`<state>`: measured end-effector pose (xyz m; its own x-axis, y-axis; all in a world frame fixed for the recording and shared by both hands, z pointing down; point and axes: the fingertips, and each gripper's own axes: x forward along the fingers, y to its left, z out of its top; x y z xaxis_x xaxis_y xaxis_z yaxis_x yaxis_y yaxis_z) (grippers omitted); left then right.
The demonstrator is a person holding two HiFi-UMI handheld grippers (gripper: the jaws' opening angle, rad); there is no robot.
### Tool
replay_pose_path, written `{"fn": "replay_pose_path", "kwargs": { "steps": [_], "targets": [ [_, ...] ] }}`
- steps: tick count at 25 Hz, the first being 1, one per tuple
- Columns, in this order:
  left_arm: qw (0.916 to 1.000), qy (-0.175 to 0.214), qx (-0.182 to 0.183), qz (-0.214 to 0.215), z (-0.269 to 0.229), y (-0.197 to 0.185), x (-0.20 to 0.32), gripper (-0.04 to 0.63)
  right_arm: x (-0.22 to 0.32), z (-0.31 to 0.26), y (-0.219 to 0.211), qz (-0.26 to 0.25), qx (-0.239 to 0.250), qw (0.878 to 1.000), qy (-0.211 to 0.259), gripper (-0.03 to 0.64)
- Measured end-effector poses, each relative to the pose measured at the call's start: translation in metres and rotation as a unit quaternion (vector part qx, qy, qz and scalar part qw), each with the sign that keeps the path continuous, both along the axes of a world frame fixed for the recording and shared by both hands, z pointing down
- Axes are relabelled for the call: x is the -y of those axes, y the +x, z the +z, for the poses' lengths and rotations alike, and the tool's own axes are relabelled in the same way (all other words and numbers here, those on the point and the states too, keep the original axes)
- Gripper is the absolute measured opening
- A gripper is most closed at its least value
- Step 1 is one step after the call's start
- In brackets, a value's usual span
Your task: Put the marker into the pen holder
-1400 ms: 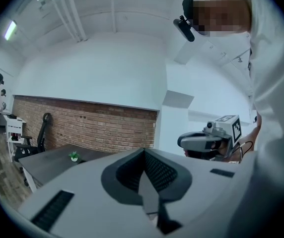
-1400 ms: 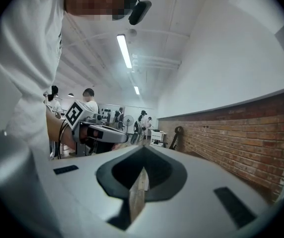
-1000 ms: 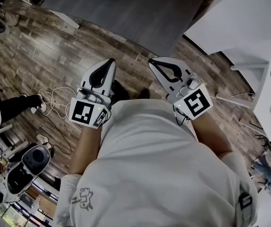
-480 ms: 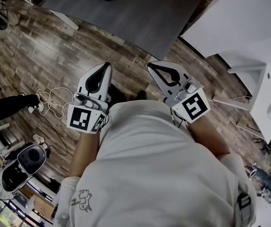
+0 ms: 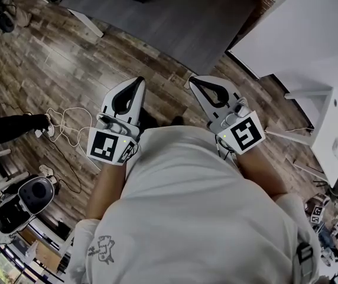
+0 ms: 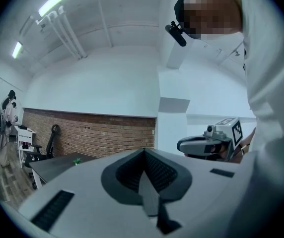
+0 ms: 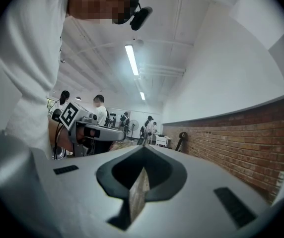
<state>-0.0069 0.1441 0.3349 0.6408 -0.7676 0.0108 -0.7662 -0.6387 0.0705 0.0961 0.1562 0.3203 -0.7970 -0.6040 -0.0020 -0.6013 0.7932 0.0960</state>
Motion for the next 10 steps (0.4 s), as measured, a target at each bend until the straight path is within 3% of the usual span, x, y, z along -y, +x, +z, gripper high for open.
{"fn": "replay_pose_path", "kwargs": {
  "steps": [10],
  "targets": [
    [1.0000,-0.003,-0.003,-0.002,0.0026,-0.0028,0.0028,0.011,0.0046,0.0010,-0.0039,0.000,0.000,1.000,0.002,0.005]
  ]
}}
